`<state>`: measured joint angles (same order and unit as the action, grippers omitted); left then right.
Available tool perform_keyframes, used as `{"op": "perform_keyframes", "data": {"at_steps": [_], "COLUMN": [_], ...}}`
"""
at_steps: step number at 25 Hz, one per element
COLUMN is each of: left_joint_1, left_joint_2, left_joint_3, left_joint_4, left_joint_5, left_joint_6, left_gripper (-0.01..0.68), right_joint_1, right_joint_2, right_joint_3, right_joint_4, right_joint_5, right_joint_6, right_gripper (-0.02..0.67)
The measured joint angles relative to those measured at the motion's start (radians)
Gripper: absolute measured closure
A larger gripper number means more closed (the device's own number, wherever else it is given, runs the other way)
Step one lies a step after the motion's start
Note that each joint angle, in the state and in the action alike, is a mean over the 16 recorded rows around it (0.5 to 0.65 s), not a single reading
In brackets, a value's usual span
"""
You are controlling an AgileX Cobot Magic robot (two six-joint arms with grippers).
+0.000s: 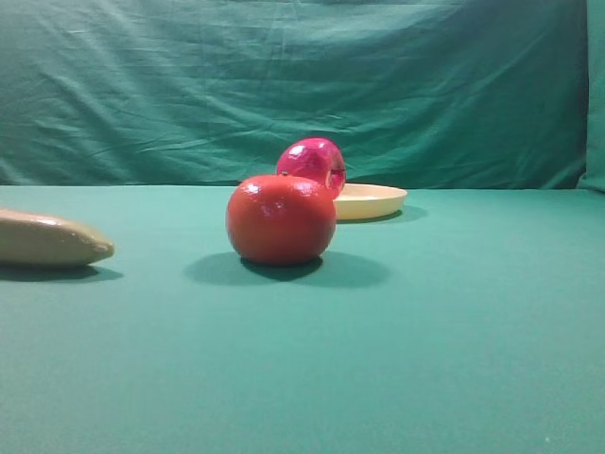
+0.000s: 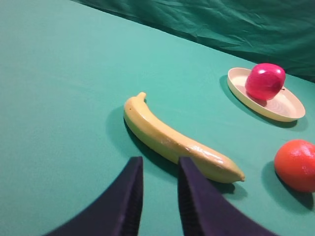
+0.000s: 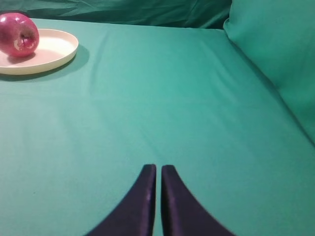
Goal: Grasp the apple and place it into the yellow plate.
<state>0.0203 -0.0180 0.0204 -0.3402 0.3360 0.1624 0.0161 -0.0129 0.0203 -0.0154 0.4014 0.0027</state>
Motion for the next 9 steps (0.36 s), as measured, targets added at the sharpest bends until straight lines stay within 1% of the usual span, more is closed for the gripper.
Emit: {"op": "perform_keyframes", "data": {"at_steps": [9], "left_joint_1": [0.0], "left_joint_2": [0.0], "left_joint_3": [0.0], "left_joint_4": [0.0], "left_joint_5": [0.0], "left_joint_6": [0.0], "left_gripper": [0.516], "right_joint_1": [0.0], "right_joint_2": [0.0], "right_joint_3": [0.0], "right_joint_4": [0.0], "right_joint_5": [0.0], "right_joint_6": [0.0], "right_gripper": [0.649]}}
